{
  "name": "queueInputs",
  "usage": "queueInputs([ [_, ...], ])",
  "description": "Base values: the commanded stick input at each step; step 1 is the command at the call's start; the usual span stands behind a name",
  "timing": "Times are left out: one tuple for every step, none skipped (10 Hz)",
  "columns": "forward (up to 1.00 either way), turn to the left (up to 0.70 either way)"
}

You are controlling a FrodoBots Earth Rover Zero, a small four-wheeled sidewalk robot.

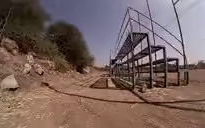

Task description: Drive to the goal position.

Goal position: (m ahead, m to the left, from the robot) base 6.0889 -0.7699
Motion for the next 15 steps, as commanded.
queueInputs([
  [1.00, 0.00],
  [1.00, 0.00],
  [1.00, 0.00],
  [1.00, 0.00],
  [1.00, 0.00],
  [1.00, 0.00],
  [1.00, 0.00],
  [1.00, 0.00],
  [1.00, 0.00],
  [1.00, 0.00],
  [1.00, 0.00],
  [1.00, 0.00],
  [1.00, 0.00],
  [1.00, 0.00],
  [1.00, 0.00],
])
